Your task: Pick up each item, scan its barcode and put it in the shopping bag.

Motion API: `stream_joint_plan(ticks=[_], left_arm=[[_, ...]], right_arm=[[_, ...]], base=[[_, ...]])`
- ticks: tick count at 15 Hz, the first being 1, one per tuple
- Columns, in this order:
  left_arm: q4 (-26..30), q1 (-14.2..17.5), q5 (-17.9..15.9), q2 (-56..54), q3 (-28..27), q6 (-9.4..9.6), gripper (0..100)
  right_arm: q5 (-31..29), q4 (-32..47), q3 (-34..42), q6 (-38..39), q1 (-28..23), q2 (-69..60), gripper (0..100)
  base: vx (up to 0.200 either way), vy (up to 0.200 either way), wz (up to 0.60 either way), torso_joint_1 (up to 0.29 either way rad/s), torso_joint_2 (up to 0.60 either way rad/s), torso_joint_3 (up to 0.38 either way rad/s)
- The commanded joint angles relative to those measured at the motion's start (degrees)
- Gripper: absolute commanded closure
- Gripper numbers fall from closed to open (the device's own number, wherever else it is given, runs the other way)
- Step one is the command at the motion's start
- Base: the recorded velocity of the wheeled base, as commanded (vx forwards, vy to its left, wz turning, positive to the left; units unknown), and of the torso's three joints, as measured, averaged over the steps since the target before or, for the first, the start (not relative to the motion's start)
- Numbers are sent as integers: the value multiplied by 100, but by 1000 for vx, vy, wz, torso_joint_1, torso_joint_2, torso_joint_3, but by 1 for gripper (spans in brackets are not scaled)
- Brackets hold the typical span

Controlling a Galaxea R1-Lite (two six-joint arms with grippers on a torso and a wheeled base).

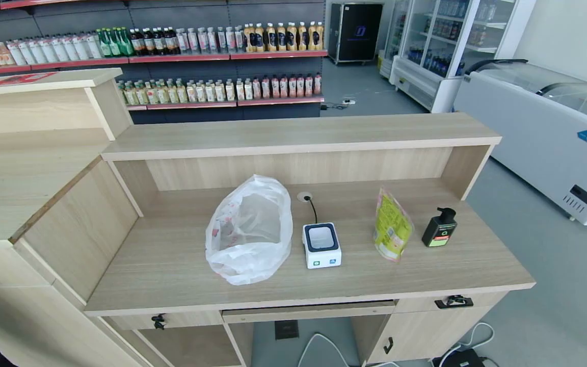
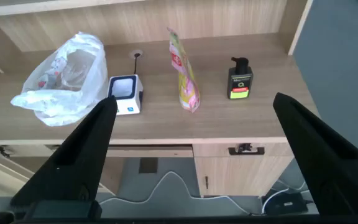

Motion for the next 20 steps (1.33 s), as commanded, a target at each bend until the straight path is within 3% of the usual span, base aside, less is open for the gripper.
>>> stream_joint_plan(ticks=[1,7,11,14,17,20], left_arm=[[0,2,2,-2,2,-6,0],[0,2,2,-2,2,-6,0],[0,2,2,-2,2,-6,0],[0,2,2,-2,2,-6,0],[0,2,2,-2,2,-6,0],[0,-7,2,-2,2,-6,0]], right_arm=[[81,-1166,-980,40,250,2825,0],[116,-1122,-2940,-268,-23,5198,0],[230,-138,-4100,-13,-67,5901,0],[327,-392,-3660,-461,-199,6200,0],[459,-1676,-2245,-1156,-243,6138,0],[476,-2080,-1735,-1191,-576,6384,0]], base=[[0,0,0,0,0,0],[0,0,0,0,0,0],[0,0,0,0,0,0],[0,0,0,0,0,0],[0,0,0,0,0,0],[0,0,0,0,0,0]])
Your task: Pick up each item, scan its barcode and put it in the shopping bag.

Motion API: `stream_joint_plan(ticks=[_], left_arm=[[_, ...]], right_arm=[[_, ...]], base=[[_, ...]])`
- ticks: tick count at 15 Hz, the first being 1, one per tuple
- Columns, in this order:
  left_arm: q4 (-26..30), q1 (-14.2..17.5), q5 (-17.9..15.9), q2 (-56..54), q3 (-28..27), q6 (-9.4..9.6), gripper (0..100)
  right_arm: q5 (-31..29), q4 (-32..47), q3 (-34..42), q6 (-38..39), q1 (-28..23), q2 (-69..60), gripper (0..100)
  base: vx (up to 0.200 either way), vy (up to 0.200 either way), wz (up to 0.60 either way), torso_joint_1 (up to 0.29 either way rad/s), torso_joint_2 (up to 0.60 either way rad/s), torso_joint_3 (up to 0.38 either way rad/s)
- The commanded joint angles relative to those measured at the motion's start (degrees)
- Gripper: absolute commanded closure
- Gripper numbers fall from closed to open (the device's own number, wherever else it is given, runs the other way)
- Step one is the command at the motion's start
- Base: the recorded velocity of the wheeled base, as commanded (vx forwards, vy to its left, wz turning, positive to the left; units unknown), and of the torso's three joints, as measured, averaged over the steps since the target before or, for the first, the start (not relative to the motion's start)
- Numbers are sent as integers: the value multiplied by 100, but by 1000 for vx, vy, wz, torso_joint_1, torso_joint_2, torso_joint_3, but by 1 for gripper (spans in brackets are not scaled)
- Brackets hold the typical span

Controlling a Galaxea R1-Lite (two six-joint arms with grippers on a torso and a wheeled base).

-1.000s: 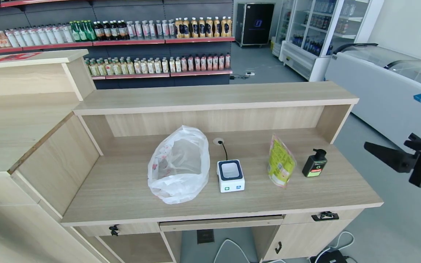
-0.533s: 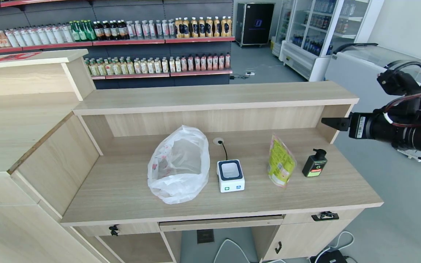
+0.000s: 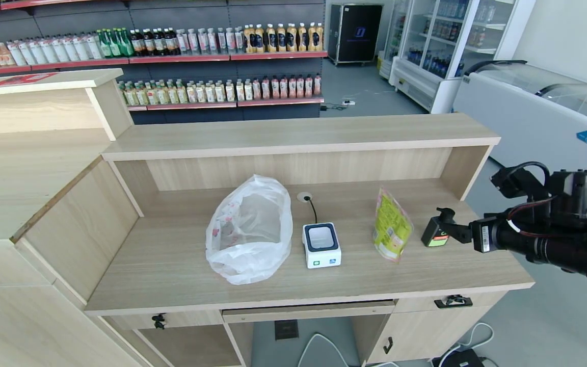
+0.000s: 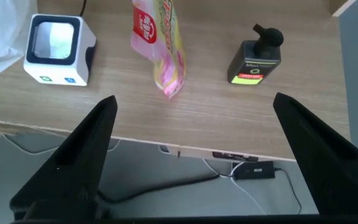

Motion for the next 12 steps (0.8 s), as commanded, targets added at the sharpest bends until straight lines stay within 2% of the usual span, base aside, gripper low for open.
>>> stream_joint_plan(ticks=[1,4,7,10,12], left_arm=[[0,2,4,-2,0,-3,0],[0,2,4,-2,0,-3,0],[0,2,4,-2,0,-3,0],[0,2,4,-2,0,-3,0],[0,2,4,-2,0,-3,0]], right_arm=[[52,-123,254,-43,-267,237,0],[606,-123,-388,133,-443,413,0],[1001,325,-1399,1003,-425,492,0],[1124,773,-2269,1513,-425,765,0],[1159,773,-2418,1697,-417,844,0]], base=[[0,0,0,0,0,0],[0,0,0,0,0,0],[0,0,0,0,0,0],[0,0,0,0,0,0],[0,0,0,0,0,0]])
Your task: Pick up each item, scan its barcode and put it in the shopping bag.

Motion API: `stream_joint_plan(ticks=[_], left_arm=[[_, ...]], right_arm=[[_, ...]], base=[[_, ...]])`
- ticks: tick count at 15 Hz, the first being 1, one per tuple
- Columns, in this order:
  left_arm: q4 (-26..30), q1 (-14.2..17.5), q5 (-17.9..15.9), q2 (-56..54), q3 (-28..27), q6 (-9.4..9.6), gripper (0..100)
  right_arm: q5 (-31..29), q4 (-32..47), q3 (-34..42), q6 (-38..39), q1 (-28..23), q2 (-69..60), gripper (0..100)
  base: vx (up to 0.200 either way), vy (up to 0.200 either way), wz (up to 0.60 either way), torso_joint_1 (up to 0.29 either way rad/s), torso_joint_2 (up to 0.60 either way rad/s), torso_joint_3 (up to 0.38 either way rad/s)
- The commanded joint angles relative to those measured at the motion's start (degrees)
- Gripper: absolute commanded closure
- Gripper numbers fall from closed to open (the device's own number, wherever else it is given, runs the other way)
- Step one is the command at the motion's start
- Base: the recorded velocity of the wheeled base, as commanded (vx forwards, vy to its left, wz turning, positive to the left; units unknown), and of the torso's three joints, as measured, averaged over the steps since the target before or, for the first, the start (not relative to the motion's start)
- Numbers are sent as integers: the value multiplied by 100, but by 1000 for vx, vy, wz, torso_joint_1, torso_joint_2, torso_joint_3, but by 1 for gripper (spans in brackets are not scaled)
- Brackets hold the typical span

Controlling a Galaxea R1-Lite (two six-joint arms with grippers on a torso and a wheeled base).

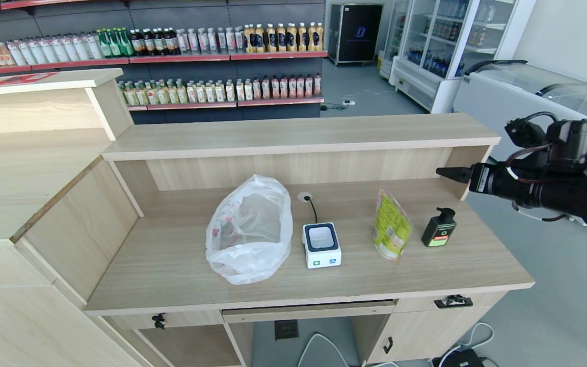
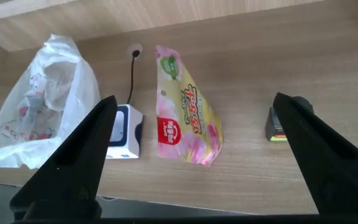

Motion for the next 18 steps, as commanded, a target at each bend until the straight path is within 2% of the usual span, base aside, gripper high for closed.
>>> stream_joint_plan(ticks=[1,3,5,7,9,10,11,12,13,14,16,18], left_arm=[[0,2,4,-2,0,-3,0],[0,2,4,-2,0,-3,0],[0,2,4,-2,0,-3,0],[0,2,4,-2,0,-3,0],[0,2,4,-2,0,-3,0],[0,2,4,-2,0,-3,0],[0,2,4,-2,0,-3,0],[0,2,4,-2,0,-3,0],[0,2,4,-2,0,-3,0],[0,2,4,-2,0,-3,0],[0,2,4,-2,0,-3,0],[0,2,4,-2,0,-3,0]], right_arm=[[50,-16,158,-141,44,-2,0],[138,-60,975,-923,53,-362,0],[191,-649,1643,-1319,35,-459,0],[191,-1115,1635,-1301,9,-231,0],[217,-886,949,-1090,26,60,0],[199,-377,483,-809,53,183,0],[199,-183,325,-703,53,226,0],[191,291,-246,-62,114,402,0],[182,362,-475,237,158,517,0],[182,362,-475,237,158,517,0],[191,740,-1125,395,264,1044,0],[182,757,-1310,694,396,1404,0]], base=[[0,0,0,0,0,0],[0,0,0,0,0,0],[0,0,0,0,0,0],[0,0,0,0,0,0],[0,0,0,0,0,0],[0,0,0,0,0,0],[0,0,0,0,0,0],[0,0,0,0,0,0],[0,0,0,0,0,0],[0,0,0,0,0,0],[0,0,0,0,0,0],[0,0,0,0,0,0]])
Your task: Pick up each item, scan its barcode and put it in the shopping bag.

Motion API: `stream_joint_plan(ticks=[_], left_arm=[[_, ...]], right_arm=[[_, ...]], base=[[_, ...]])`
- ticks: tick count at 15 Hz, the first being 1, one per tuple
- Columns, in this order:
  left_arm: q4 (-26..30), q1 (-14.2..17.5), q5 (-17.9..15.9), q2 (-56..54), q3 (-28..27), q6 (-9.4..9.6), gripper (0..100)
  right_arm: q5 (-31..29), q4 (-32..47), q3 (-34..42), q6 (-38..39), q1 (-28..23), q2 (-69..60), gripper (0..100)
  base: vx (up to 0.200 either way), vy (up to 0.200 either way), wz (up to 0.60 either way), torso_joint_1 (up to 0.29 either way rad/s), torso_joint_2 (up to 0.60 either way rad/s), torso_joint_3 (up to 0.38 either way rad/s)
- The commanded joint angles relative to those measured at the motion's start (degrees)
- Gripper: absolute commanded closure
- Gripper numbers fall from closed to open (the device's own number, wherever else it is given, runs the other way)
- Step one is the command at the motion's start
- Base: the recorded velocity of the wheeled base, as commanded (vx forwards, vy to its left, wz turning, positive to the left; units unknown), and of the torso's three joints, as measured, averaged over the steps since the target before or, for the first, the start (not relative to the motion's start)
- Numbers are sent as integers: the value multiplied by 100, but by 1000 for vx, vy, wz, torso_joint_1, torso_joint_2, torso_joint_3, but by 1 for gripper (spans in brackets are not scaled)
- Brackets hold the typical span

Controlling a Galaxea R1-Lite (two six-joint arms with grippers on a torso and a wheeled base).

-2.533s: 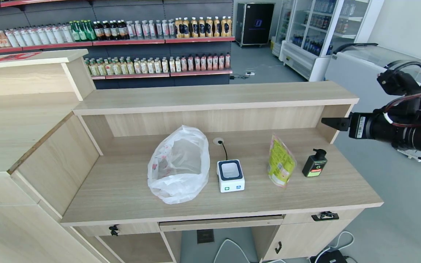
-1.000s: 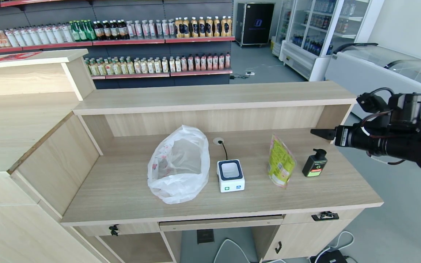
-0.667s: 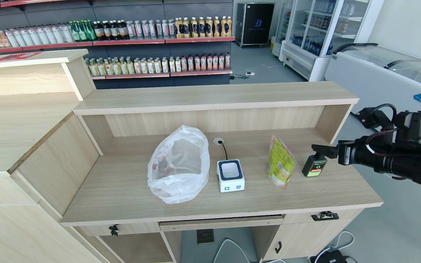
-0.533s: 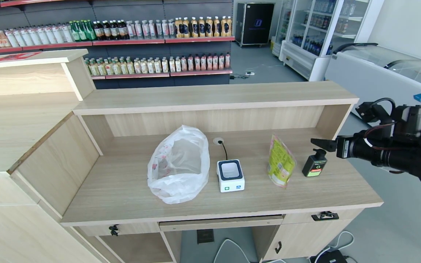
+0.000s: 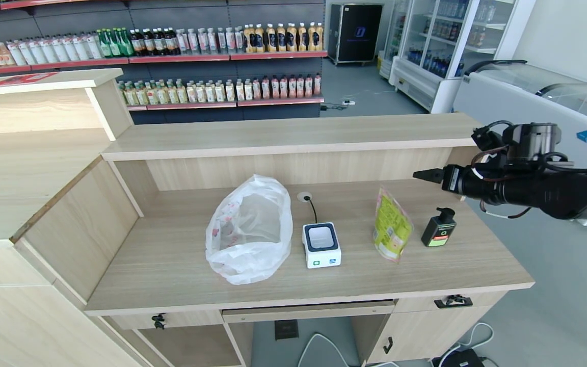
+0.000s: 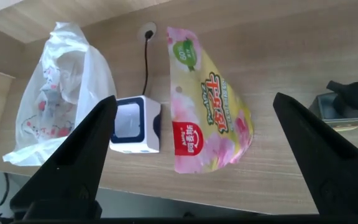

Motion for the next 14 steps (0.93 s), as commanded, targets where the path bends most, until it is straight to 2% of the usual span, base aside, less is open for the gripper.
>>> stream_joint_plan(ticks=[1,5,10,14], left_arm=[[0,2,2,-2,0,-3,0],[0,2,2,-2,0,-3,0],[0,2,2,-2,0,-3,0],[0,2,2,-2,0,-3,0]], right_arm=[[-4,8,-259,102,140,592,0],[-21,-45,-303,111,167,1014,0],[-4,-72,-716,128,246,1629,0],[199,-388,-734,128,325,1840,0]], base=[[0,0,0,0,0,0],[0,0,0,0,0,0],[0,0,0,0,0,0],[0,0,0,0,0,0]])
